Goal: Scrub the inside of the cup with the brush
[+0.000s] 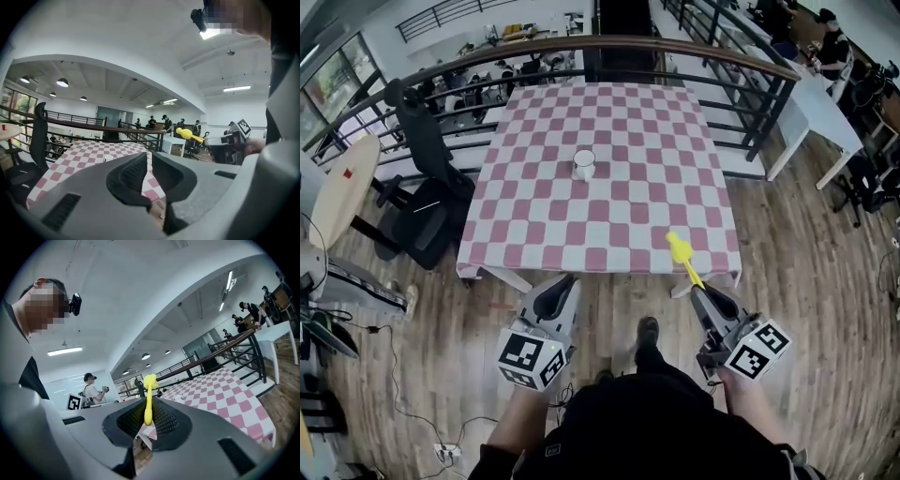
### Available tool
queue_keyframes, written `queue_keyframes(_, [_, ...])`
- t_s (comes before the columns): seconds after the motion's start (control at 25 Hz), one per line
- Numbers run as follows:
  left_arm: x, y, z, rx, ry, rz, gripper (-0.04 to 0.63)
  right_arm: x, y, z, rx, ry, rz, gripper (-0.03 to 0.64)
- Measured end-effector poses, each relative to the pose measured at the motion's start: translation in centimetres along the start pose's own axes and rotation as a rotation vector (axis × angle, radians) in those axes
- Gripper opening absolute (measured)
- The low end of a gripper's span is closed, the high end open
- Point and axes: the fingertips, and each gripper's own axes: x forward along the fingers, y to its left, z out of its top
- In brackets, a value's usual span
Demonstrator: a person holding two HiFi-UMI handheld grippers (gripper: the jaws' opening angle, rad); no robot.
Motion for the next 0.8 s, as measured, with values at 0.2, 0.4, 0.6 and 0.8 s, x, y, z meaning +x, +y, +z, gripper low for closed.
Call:
queue_keyframes(0.2, [-2.6,3.6,-1.3,-0.024,-0.03,0.102,0.037,3.8,2.0,-1.8,-0.029,0.021,0.089,0.043])
queue_keyframes(0.4, [2.7,3.9,0.4,-0.011,-0.036,0.157,0.037,6.0,-2.7,0.7,-0.034,0.047,0.143,0.043])
queue_keyframes(0.6, [6.4,4.7,0.3,0.037,0.012,0.2,0.038,9.2,-6.0,1.4,-0.009,0.081,0.182,0.043])
queue_keyframes(0.8, [9.7,8.4,-0.2,0.021,0.018,0.193,0.038,14.5,-8.0,1.3,-0.002,0.116,0.191,0.043])
